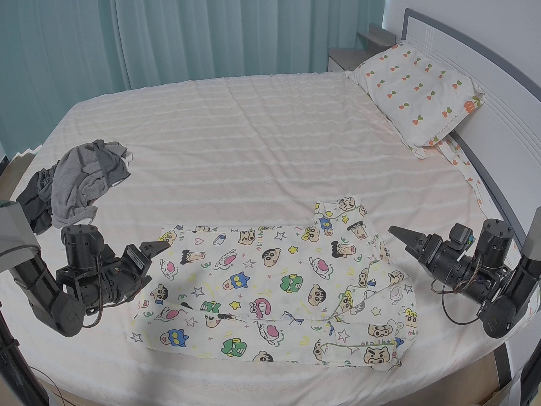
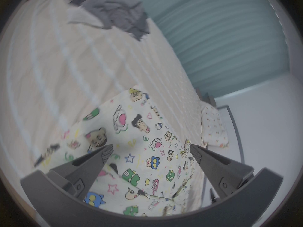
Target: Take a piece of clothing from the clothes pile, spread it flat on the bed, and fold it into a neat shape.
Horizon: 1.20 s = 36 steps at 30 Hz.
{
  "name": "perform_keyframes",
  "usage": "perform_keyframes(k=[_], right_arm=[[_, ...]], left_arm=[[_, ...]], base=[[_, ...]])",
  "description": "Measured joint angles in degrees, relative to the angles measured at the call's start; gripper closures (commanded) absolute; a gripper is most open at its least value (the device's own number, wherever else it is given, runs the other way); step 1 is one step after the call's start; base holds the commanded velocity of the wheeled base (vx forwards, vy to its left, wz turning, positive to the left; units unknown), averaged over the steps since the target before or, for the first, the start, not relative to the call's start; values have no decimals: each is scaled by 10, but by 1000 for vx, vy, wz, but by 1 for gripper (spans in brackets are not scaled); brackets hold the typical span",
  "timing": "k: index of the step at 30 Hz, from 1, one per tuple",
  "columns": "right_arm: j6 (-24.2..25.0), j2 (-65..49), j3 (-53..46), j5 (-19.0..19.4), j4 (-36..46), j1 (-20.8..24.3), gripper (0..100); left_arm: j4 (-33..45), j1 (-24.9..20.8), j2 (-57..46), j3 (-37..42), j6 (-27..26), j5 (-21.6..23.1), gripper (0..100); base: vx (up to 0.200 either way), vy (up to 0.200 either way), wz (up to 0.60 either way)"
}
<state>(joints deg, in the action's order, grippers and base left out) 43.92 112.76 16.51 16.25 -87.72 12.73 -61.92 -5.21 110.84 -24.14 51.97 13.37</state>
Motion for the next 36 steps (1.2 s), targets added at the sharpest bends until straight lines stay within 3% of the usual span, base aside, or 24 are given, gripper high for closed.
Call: perform_keyframes(k=[4,12,18,22,27,36], right_arm=[[-1,0,-2,0,0,0,0],[-24,10,-12,0,-4,8,0],[-49,25,-30,1,-11,17,0],[-60,35,-44,1,-12,26,0],[-69,44,-63,-1,-13,52,0],[-70,47,-77,-2,-13,71,0]], left_arm=[[68,10,2,-65,-84,4,0],[367,30,24,-245,-253,8,0],[529,40,74,-403,-363,3,0],[562,45,127,-478,-403,-7,0],[535,49,186,-514,-416,-15,0],[472,35,228,-525,-346,-15,0]], base=[[0,0,0],[0,0,0],[0,0,0],[0,0,0],[0,0,0],[0,0,0]])
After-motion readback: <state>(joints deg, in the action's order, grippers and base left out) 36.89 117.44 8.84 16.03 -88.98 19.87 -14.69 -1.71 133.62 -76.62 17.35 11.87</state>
